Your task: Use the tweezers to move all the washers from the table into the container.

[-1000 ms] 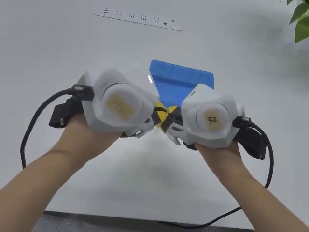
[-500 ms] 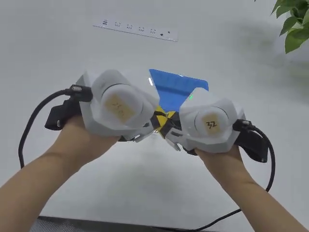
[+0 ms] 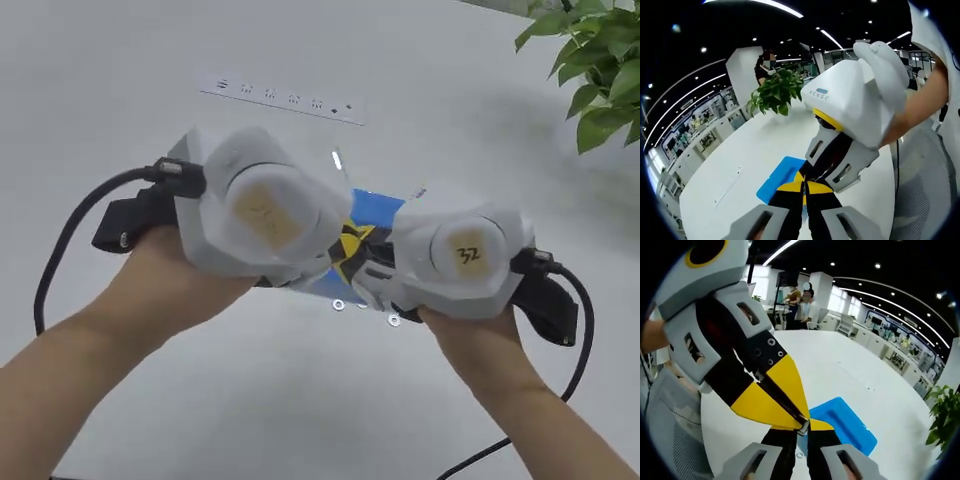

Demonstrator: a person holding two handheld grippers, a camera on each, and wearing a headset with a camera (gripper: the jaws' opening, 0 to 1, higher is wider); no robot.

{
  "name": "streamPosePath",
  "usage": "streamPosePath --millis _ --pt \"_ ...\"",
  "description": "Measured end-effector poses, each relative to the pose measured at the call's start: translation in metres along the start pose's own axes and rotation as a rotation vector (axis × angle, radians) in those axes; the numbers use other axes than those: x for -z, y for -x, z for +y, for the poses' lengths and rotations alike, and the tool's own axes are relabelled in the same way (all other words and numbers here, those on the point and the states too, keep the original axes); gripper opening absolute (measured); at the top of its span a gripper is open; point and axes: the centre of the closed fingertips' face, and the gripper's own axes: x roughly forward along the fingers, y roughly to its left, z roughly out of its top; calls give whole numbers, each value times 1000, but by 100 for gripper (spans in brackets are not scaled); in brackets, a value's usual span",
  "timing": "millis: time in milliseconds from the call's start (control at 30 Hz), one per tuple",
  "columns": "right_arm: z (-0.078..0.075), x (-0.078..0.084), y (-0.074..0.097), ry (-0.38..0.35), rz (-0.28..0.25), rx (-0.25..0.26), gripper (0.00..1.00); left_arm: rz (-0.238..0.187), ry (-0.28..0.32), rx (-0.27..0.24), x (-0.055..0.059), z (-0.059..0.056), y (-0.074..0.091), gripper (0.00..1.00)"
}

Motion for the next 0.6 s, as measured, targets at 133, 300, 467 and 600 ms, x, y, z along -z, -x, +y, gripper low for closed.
streamPosePath --millis 133,300,467,600 --pt "-10 -5 -4 5 -7 11 3 -8 -9 -8 -3 12 -3 0" --pt "-26 -6 -11 9 -7 38 3 -10 -17 -18 -3 25 -14 0" --pt "-40 3 -26 -19 17 60 3 6 -5 -29 3 35 -30 0" --pt "-47 11 -38 -33 29 56 3 37 6 -32 14 41 -43 0"
